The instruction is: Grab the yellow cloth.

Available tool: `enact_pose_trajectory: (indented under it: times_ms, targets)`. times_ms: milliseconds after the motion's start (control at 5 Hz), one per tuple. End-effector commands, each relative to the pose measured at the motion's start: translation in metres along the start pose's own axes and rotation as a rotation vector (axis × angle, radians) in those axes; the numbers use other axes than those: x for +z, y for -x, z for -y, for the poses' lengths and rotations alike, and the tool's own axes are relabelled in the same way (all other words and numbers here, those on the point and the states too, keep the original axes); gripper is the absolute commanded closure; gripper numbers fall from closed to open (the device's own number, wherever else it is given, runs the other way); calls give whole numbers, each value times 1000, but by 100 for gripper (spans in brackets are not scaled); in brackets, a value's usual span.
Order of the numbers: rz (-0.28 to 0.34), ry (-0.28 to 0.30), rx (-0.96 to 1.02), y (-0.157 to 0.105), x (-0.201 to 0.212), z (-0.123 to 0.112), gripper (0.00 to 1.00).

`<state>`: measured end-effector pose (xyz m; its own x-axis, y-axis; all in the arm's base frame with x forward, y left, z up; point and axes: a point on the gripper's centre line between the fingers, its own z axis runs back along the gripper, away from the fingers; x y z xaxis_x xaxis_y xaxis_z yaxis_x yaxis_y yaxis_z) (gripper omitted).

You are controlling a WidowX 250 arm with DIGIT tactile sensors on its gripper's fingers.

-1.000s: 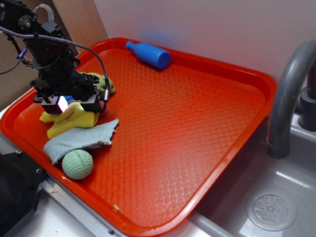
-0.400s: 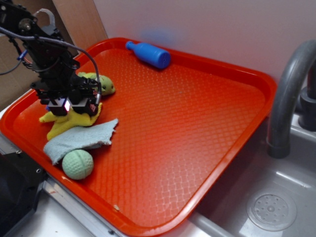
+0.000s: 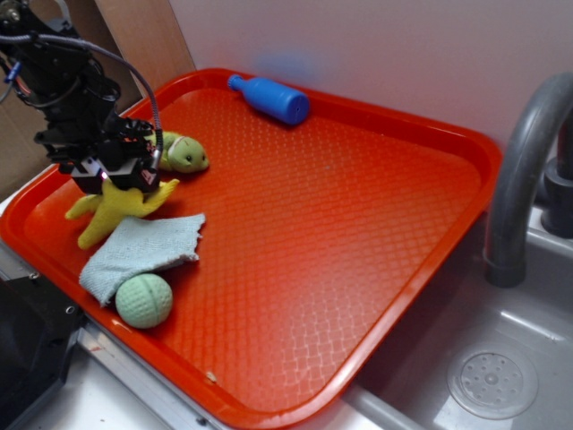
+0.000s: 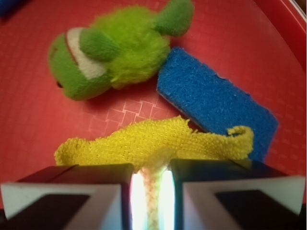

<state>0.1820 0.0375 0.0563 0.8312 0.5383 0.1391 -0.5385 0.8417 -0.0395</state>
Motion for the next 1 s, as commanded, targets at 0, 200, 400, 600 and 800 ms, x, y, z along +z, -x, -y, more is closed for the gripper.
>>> enact_pose_trajectory:
  times_ms: [0,200,400,600,800]
  targets:
    - [17,148,-301,-27,101,28,100]
    - [-26,128,-432,-40,148,46,100]
    - [-36,101,-442,-52,197,48,100]
    - [-59,99,-411,-56,211,46,100]
    - [-55,114,-411,-55,211,45,100]
